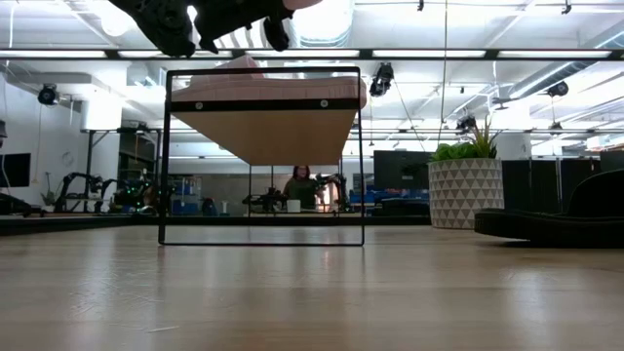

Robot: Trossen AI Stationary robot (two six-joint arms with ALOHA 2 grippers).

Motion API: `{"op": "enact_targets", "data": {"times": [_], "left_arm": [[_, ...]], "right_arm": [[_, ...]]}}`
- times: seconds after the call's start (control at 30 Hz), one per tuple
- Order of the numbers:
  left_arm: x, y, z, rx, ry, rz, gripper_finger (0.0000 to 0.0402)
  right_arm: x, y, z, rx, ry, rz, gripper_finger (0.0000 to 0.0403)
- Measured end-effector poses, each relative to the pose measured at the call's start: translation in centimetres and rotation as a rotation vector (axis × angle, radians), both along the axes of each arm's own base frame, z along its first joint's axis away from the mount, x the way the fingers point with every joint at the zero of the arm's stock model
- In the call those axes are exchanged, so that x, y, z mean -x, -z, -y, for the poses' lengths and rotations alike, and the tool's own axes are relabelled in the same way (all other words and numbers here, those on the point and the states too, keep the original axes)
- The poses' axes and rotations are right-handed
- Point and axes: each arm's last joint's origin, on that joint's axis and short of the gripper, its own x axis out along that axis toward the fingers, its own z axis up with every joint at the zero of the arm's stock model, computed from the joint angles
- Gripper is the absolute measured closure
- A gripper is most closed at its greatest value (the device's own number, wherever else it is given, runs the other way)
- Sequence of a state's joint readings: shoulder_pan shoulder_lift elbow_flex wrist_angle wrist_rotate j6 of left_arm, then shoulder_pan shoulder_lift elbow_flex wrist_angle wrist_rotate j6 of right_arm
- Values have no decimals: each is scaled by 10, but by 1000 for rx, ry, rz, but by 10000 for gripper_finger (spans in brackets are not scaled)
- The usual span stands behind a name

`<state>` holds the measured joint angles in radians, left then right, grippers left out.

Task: Pick and place slides into the shelf
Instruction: Put the pink slipper on the shelf

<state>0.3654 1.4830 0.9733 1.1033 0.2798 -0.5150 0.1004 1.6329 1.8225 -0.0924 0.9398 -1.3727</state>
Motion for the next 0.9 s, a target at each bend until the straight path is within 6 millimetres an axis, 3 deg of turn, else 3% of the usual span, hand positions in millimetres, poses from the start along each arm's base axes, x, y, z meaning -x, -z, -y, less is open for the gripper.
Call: {"op": "enact_targets", "data": {"times": [0.2, 0.4, 0.63, 0.9], "left_arm": [[-1, 0, 1, -1, 2, -1, 362], [-1, 0, 1, -2, 3, 0, 362], [-1, 0, 1, -10, 8, 1, 362], [-1, 1, 2, -34, 21, -6, 321]], "right_arm": [[1, -1, 1, -5, 38, 13, 289], [0, 0, 2, -1, 63, 8, 382], [0, -1, 2, 2, 60, 8, 392], [0, -2, 3, 1, 60, 12, 393]]}}
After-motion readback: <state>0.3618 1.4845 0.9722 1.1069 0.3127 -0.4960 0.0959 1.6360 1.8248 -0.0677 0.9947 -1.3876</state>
